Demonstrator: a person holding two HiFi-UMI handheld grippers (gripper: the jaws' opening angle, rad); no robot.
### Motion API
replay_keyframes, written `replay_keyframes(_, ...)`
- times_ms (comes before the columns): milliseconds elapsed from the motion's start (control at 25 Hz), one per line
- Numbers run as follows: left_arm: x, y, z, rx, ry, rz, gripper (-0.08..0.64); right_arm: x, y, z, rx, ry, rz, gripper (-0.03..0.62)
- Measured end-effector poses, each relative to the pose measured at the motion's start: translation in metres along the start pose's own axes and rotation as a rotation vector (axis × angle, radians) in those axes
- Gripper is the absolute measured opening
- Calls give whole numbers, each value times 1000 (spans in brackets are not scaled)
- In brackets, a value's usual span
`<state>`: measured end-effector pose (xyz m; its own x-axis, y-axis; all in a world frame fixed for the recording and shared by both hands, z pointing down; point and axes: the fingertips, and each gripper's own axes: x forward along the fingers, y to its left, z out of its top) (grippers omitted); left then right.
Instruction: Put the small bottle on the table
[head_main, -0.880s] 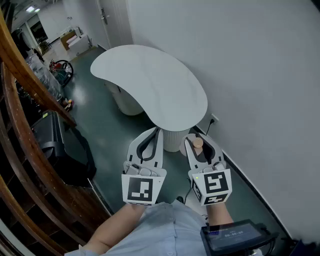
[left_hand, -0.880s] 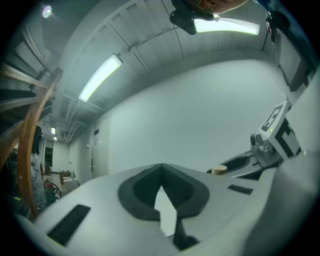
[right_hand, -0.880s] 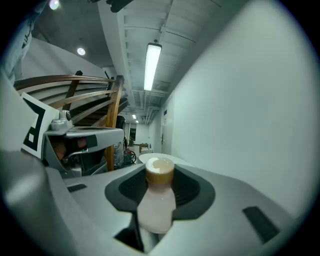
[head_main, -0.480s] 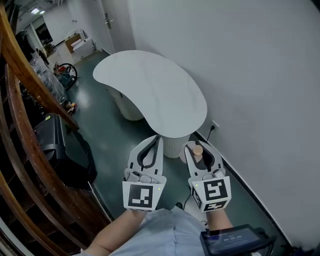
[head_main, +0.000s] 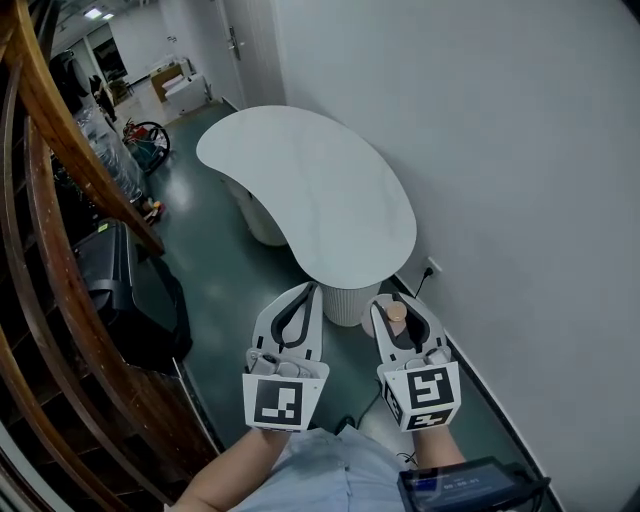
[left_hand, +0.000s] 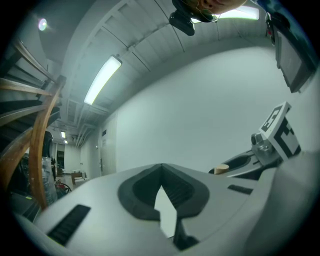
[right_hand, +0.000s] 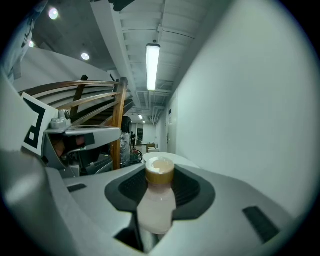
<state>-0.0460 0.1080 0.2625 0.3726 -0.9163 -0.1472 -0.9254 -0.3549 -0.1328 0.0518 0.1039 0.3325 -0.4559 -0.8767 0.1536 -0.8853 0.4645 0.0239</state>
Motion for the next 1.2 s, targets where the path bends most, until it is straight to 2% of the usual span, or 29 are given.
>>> replay_keyframes(240,13,5,-18,-9,34,23,0,17,-13,-8,15,9,12,124)
replay_keyframes(600,73,34,-43,-34,55,15,0,73,-43,-9,20,27,-20,124)
replay_keyframes(960,159,78,-52,-21,22,-55,0,161,-71,14,32,10,-61,124)
replay_keyframes(1200,200,91,-53,-26,-9,-102,0,191,-89,33,12,-15,-109,124)
